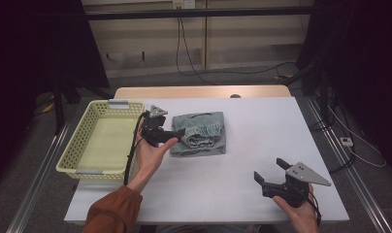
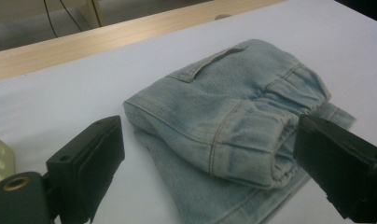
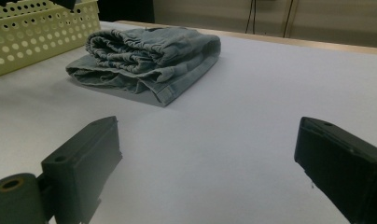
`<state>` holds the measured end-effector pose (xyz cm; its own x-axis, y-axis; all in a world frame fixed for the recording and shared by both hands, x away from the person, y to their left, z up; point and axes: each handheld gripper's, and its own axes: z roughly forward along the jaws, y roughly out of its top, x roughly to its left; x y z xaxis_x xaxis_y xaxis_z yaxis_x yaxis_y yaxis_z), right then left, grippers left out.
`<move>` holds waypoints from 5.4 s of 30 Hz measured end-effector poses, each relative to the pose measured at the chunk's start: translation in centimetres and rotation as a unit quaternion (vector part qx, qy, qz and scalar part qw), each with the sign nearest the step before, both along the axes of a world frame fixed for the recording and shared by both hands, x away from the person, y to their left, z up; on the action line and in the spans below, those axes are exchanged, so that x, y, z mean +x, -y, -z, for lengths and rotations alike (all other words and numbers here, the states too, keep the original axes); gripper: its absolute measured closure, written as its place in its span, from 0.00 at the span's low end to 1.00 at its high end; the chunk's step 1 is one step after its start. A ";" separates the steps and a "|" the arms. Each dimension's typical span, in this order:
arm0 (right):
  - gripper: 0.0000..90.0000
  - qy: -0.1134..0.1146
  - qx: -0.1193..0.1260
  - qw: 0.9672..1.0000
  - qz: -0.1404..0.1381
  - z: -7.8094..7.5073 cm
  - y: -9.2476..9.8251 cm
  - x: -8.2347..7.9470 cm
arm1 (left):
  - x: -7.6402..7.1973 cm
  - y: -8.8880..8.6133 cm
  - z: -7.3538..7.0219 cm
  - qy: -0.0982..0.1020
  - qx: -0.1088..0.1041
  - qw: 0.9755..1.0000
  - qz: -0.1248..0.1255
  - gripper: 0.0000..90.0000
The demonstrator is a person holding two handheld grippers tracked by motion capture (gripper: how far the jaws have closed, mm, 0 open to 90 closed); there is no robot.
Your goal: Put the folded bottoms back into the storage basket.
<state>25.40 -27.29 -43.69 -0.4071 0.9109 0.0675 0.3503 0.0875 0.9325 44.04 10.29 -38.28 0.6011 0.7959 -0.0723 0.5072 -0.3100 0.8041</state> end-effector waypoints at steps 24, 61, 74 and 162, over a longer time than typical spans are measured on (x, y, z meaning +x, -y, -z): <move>0.08 -0.006 0.000 1.000 0.001 0.1 0.0 0.1 | 4.4 1.6 2.7 -0.040 0.008 0.999 -0.031 0.20; 0.08 -0.013 -0.006 1.000 -0.007 0.2 -0.3 0.2 | 5.9 1.5 6.7 -0.176 -0.010 0.983 -0.051 0.41; 0.08 -0.014 -0.004 1.000 -0.006 0.2 -0.3 0.3 | 6.0 1.5 6.8 -0.213 -0.045 0.976 -0.016 0.71; 0.08 -0.015 0.001 1.000 0.000 0.1 0.0 0.1 | 0.1 -1.5 -5.0 0.027 -0.025 0.998 0.052 0.85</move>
<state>25.53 -27.24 -43.83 -0.4050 0.9107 0.0818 0.3790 0.0858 0.9214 44.16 11.75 -33.28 0.6846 0.7251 -0.0746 0.4291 -0.3180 0.8454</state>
